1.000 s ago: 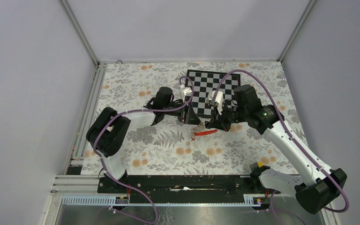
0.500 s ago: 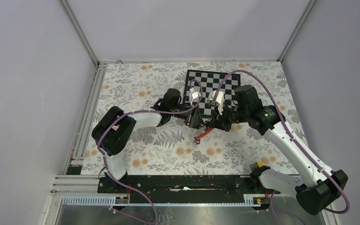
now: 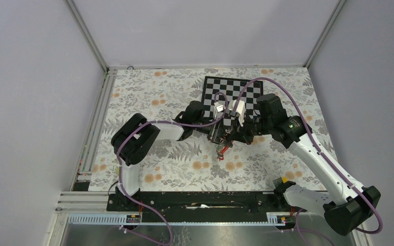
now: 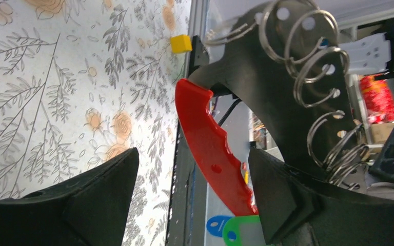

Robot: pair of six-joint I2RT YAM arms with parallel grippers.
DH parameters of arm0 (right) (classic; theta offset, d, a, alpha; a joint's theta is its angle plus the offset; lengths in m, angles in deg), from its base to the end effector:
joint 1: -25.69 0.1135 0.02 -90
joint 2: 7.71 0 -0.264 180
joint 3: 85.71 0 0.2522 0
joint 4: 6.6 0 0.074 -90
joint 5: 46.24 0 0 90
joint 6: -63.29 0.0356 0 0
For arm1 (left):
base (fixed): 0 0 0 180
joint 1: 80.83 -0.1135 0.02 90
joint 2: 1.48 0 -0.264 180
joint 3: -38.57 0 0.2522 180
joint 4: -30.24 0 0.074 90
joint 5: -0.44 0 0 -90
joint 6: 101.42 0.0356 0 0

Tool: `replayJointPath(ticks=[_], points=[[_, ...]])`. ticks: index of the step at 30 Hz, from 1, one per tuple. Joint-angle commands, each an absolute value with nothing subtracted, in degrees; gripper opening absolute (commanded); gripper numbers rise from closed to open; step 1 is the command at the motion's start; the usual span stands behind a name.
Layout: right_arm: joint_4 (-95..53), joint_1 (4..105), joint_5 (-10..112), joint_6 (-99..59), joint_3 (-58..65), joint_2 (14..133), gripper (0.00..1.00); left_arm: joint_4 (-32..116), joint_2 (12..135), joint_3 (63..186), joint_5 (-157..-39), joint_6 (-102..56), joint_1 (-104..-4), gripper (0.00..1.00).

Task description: Put the keys on the keyring

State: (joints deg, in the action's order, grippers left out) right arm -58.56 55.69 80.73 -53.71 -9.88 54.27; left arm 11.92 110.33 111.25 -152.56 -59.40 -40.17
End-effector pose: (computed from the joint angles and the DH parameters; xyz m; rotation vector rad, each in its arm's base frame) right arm 0.1811 0.1293 0.3437 -1.3333 1.7227 0.7459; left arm 0.2813 -0.2834 0.1674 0.7671 2.1963 -1.9721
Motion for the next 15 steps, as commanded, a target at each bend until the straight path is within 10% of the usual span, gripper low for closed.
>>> replayJointPath(ticks=[1,15], points=[[-56.3,55.7,81.0,-54.1,-9.8,52.7,0.0,-6.6,113.3,111.4,-155.0,-73.6,-39.7,0.78],[-56.4,54.5,78.3,-55.1,-12.0,50.8,0.0,-12.3,114.6,110.8,-155.8,-78.8,-40.0,0.35]])
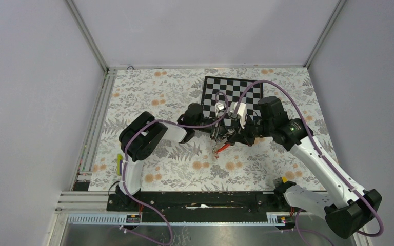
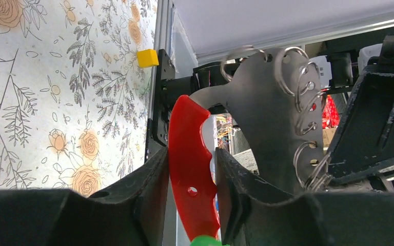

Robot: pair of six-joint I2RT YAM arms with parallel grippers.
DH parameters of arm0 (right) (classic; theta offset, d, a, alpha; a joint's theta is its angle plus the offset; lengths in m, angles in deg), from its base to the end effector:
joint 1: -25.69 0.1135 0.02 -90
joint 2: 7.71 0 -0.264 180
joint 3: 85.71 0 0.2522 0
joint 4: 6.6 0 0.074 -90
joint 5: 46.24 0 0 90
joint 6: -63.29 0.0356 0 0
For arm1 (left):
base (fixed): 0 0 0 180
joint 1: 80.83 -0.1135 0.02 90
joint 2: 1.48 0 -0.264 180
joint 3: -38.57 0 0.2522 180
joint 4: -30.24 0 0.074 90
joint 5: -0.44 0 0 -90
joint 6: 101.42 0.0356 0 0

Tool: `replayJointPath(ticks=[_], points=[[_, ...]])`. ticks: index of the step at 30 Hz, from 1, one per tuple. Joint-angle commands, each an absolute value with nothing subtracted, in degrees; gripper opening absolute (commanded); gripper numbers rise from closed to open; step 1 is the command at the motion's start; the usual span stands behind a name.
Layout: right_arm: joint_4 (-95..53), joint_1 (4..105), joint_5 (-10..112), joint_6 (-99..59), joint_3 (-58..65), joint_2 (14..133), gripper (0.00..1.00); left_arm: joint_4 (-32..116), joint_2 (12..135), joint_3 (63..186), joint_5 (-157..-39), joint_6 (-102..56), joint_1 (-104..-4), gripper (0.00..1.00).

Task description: Put the keys on the keyring

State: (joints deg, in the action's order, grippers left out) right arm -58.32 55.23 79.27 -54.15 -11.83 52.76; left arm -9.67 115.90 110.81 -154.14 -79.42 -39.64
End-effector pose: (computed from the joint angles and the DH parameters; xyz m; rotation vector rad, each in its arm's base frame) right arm 0.1777 0.1245 0.3379 -1.3237 1.7372 0.7101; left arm 0.2860 -0.2930 0.1610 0.6422 2.1587 -2.1656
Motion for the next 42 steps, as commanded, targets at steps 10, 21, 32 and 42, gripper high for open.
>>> replayJointPath(ticks=[10,21,32,42], points=[[-58.1,53.7,77.3,-55.9,-14.1,48.6,0.0,-4.6,110.4,111.0,-156.0,-71.5,-44.7,0.11],[-60.1,53.6,77.7,-57.6,-17.4,48.8,0.0,26.0,102.0,112.9,-150.2,-44.7,-49.0,0.04],[-57.3,53.6,81.2,-58.1,-24.0,51.0,0.0,41.4,92.7,114.0,-139.3,-27.9,-50.1,0.0],[-56.2,53.6,81.6,-58.9,-24.5,52.3,0.0,40.3,92.4,114.1,-141.9,-28.2,-50.1,0.0]])
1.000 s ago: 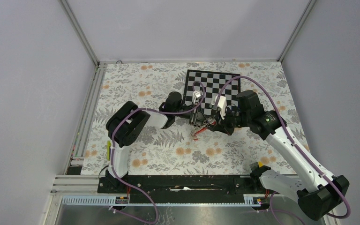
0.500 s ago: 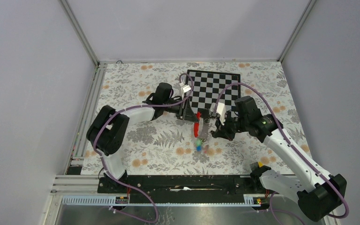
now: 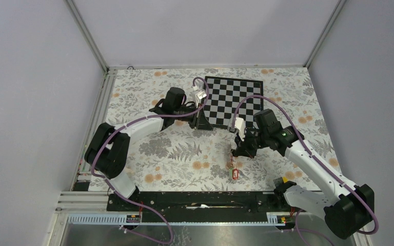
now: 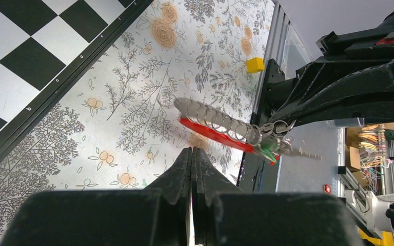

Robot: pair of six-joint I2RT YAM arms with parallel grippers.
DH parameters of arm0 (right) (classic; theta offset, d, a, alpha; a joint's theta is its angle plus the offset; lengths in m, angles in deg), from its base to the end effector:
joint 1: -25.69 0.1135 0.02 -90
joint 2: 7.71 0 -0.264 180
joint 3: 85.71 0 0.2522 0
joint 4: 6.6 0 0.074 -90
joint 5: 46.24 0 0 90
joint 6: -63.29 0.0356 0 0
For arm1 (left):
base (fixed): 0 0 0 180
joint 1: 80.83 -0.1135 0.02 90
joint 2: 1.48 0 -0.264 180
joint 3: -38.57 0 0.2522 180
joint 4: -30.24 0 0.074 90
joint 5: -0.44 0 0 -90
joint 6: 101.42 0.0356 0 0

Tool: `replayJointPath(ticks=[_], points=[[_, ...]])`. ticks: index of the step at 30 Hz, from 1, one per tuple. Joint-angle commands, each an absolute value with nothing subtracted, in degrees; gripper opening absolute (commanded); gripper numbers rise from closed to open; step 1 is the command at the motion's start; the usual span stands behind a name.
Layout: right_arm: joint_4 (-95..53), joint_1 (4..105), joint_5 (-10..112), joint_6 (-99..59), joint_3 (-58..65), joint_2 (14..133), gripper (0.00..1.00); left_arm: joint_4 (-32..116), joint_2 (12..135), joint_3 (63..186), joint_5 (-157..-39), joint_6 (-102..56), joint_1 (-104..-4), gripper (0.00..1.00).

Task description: Put the keys on the keyring

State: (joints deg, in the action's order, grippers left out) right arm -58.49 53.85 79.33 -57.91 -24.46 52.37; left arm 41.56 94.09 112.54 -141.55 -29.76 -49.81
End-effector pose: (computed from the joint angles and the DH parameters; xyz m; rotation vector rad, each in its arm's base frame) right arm 0.1715 0.1153 0.2678 -1.3964 1.9072 0.7308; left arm 0.2946 -0.2099 0.2313 0.8127 2.0961 -1.4563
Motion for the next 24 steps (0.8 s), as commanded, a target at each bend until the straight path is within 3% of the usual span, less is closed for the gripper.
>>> replayJointPath(ticks=[1,3,8,12,18,24], points=[[-56.3,53.6,81.7,-58.9,-24.5,52.3,0.0,39.0,92.5,113.2,-142.5,-28.5,-50.1,0.0],[-56.5,53.6,82.0,-58.9,-23.7,52.0,0.0,35.7,92.7,111.3,-143.6,-29.2,-50.1,0.02],[-57.8,53.6,83.0,-57.8,-18.8,52.3,0.0,29.1,94.5,107.5,-146.6,-32.0,-50.1,0.39],[-57.3,53.7,82.5,-55.8,-15.3,52.8,0.0,23.2,96.3,104.9,-146.4,-39.0,-50.1,0.56],[-56.3,53.6,83.8,-53.9,-12.6,53.7,0.0,15.2,102.5,105.6,-148.4,-50.4,-50.1,0.7],[-55.6,53.6,84.5,-53.0,-12.0,54.5,0.0,7.1,108.7,108.1,-152.3,-60.4,-49.1,0.73]])
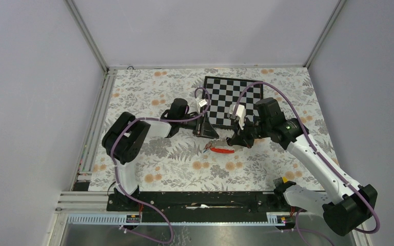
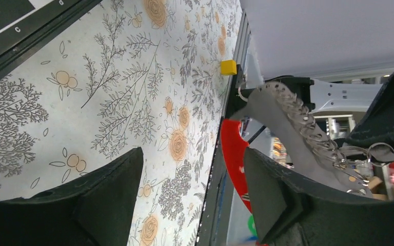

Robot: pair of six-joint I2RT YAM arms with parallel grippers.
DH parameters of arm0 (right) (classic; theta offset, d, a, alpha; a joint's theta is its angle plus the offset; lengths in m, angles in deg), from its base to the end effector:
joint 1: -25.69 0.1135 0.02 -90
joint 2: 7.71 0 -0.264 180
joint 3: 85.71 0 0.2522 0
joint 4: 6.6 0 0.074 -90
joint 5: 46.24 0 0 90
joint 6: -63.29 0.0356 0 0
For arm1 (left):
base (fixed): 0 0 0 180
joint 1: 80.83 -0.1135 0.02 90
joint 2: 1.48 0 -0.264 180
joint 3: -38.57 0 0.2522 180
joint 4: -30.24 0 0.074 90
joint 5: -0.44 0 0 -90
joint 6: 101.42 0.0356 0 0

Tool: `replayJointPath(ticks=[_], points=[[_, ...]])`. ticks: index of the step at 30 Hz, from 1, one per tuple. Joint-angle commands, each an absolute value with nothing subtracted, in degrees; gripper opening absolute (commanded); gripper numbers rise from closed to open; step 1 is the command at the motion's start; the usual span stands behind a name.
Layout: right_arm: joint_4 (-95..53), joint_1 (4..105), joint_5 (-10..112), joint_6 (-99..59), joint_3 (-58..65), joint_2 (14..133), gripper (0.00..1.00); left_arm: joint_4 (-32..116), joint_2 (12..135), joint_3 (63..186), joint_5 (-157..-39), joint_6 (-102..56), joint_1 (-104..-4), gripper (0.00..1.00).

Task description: Put the keys on the keyring

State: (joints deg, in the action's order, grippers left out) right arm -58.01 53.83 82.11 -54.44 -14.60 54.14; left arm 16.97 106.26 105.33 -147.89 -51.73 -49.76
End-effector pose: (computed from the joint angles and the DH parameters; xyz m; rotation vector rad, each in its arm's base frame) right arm 0.1835 0.1232 0.3185 -1.3321 1.7868 0.7694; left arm 0.3038 -0.2184 0.1565 0.5571 2.2316 -1.7563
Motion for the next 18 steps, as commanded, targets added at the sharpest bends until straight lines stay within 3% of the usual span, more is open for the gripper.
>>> replayJointPath(ticks=[1,10,18], points=[[-55.6,53.6,84.5,-53.0,-12.0,54.6,0.0,6.5,109.5,108.3,-153.0,-61.3,-48.6,0.73],[-55.6,53.6,83.5,-53.8,-12.3,54.8,0.0,0.7,113.3,109.6,-157.6,-67.6,-42.7,0.74],[-55.7,53.6,83.2,-54.0,-13.0,54.2,0.0,-14.0,117.3,110.3,-159.8,-79.8,-39.6,0.74]])
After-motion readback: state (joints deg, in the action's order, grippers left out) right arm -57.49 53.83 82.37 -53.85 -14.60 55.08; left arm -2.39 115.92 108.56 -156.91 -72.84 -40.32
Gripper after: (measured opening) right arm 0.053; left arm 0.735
